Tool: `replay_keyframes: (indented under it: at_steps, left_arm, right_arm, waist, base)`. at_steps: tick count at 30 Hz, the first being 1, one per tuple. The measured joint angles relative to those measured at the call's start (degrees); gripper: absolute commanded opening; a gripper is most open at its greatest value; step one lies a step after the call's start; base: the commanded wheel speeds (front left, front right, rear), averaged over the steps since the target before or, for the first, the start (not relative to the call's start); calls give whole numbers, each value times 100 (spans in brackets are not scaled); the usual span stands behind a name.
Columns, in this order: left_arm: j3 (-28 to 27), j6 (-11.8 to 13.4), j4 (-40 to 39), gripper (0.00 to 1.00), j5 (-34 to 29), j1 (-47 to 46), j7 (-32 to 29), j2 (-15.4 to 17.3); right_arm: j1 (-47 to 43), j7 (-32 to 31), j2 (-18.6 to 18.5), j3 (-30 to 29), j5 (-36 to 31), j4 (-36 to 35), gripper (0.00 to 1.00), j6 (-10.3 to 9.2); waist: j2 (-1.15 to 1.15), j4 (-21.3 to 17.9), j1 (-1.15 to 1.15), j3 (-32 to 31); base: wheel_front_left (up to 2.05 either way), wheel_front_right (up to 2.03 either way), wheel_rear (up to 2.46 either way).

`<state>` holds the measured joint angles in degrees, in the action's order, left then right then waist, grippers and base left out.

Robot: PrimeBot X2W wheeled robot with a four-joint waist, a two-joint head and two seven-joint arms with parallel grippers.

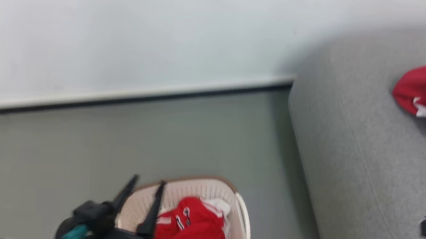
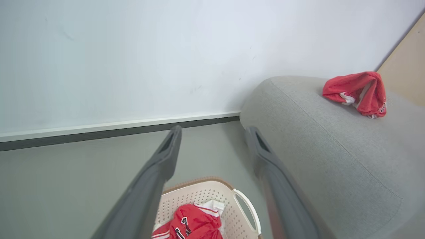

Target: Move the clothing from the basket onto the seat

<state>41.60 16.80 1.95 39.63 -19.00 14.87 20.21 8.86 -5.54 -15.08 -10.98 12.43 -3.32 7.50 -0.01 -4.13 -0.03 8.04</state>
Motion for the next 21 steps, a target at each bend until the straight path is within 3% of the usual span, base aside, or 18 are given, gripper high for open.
replay_keyframes:
  at_steps: [4, 8, 21]
  left_arm:
    - [-664, 70, -94, 100, -218, 402, 7, -44]
    - [-1234, -15, -160, 100, -431, 795, 7, -136]
    - [-2751, -1063, -242, 100, -1328, 1751, 7, -653]
  right_arm:
    - [-517, 182, 636, 57, -74, -410, 100, 0]
    - [-922, 421, 992, 296, -126, -566, 100, -1]
    - [-1343, 750, 1221, 1484, -483, -238, 100, -1]
  waist:
    - [-1, 90, 0, -378]
    - [-1, 256, 0, -619]
    - [1, 663, 2, -862]
  base:
    - [0, 0, 0]
    - [0, 0, 0]
    - [0, 0, 0]
